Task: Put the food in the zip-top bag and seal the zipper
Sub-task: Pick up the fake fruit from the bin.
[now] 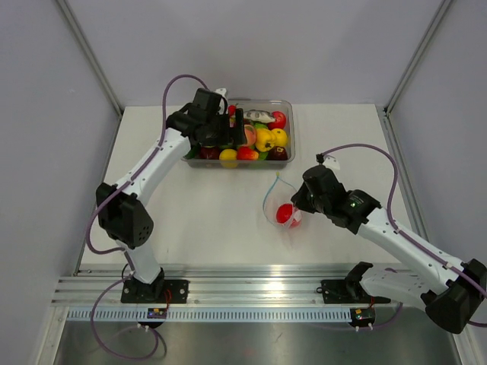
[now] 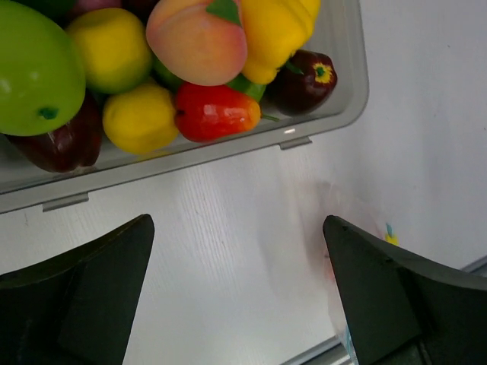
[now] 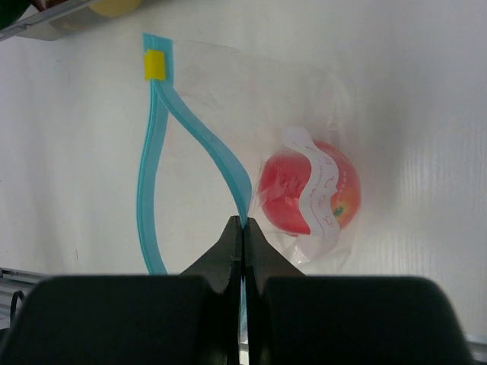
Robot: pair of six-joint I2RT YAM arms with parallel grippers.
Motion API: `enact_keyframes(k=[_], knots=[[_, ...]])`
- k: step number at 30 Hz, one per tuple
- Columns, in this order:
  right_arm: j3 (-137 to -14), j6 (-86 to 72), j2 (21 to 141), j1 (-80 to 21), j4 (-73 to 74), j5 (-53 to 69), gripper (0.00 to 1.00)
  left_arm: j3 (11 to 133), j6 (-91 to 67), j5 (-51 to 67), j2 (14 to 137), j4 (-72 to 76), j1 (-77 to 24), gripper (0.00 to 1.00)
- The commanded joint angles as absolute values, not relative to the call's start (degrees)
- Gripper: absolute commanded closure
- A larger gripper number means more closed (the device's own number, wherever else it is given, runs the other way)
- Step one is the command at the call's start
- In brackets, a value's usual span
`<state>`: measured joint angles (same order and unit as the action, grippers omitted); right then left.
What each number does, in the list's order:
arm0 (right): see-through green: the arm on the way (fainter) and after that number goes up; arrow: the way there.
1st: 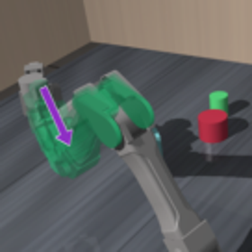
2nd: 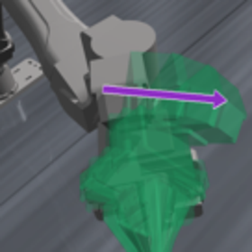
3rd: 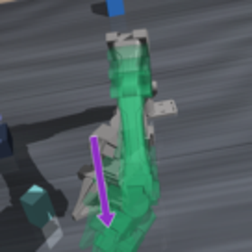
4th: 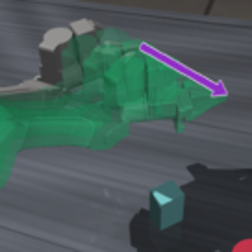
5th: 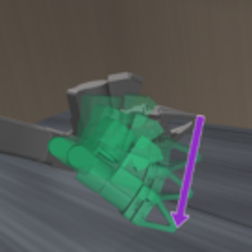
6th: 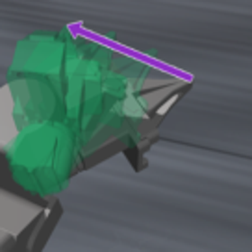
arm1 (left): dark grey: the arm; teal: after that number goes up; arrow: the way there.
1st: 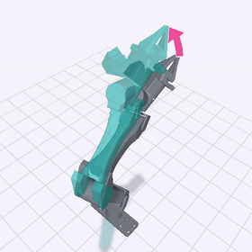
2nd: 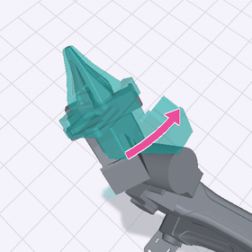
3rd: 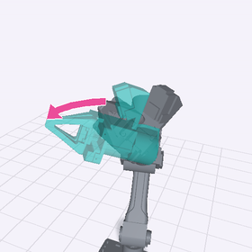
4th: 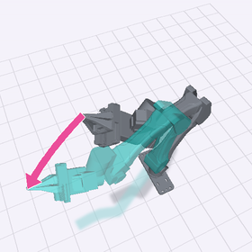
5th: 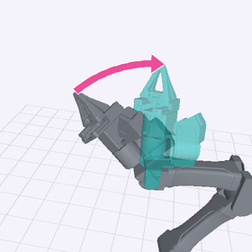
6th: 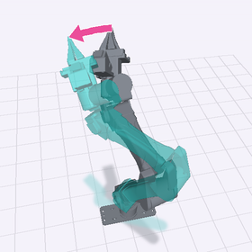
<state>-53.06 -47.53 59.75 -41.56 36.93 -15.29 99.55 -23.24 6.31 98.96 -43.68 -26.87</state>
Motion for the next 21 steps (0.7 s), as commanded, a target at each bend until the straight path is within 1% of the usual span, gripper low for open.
enact_keyframes(k=[1,2,6,13,21], knots=[[-55.28,-46.23,60.03,-41.22,33.66,-13.89,1.0,104.14,-26.01,0.18,103.43,-42.1,-27.07,0.01],[-55.37,-46.23,60.03,-41.22,33.58,-13.8,1.0,104.93,-26.19,-1.65,104.58,-41.14,-27.07,0.01],[-55.72,-45.88,60.21,-41.22,33.57,-13.62,1.0,110.9,-27.07,-1.58,112.21,-39.91,-26.98,0.01],[-55.11,-46.32,59.33,-41.22,33.49,-12.57,1.0,121.44,-26.72,-3.43,121.72,-39.64,-26.98,0.01],[-52.82,-47.11,58.62,-41.22,32.08,-11.78,1.0,126.91,-24.52,-5.27,128.93,-39.11,-27.07,0.01]])
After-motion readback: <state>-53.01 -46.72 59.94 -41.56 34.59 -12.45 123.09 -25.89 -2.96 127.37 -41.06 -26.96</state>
